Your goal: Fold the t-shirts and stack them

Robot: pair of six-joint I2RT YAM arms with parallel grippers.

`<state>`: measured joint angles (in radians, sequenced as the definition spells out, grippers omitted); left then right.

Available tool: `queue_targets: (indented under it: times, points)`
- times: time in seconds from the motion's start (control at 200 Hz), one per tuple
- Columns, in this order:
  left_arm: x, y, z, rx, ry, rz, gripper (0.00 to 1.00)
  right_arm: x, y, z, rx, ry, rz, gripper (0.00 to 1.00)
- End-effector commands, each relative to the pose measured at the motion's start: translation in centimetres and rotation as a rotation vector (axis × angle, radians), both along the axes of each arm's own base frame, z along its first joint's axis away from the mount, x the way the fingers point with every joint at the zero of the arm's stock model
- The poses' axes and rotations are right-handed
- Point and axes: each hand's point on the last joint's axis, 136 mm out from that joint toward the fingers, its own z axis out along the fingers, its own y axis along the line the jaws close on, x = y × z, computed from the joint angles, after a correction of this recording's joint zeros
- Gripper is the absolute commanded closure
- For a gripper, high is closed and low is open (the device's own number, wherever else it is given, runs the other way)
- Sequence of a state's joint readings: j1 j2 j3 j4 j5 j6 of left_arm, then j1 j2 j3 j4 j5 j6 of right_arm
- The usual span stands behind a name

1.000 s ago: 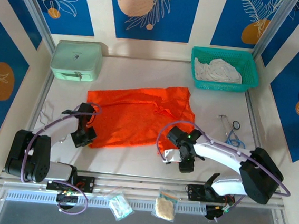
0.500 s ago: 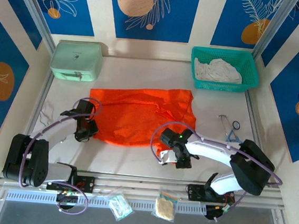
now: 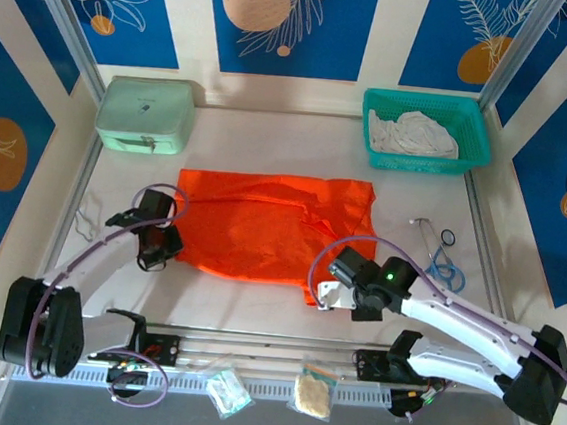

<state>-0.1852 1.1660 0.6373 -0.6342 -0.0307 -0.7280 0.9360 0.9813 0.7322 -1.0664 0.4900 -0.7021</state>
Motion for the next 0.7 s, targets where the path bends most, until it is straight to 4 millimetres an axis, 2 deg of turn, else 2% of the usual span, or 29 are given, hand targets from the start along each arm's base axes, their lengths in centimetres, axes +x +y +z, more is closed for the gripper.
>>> queue_targets:
  times: [0.0, 0.14, 0.255, 0.475, 0.695]
  points:
    - [-1.6, 1.2, 0.6, 0.042, 0.032, 0.039, 1.00, 1.9, 0.2, 2.0, 0.034, -0.111, -0.050, 1.00]
    - [-1.7, 1.7, 1.5, 0.070, 0.031, 0.049, 1.00, 5.3, 1.4, 4.2, 0.099, -0.236, -0.114, 1.00]
    - [-1.0, 1.8, 1.9, 0.081, 0.032, 0.047, 1.00, 7.6, 2.3, 5.3, 0.126, -0.282, -0.120, 1.00]
    - [1.4, 2.2, 2.8, 0.137, 0.037, 0.028, 1.00, 10.9, 3.0, 5.8, 0.114, -0.283, -0.095, 1.00]
    - [3.6, 2.5, 3.0, 0.185, 0.046, 0.017, 1.00, 14.5, 3.8, 6.4, 0.181, -0.294, -0.113, 1.00]
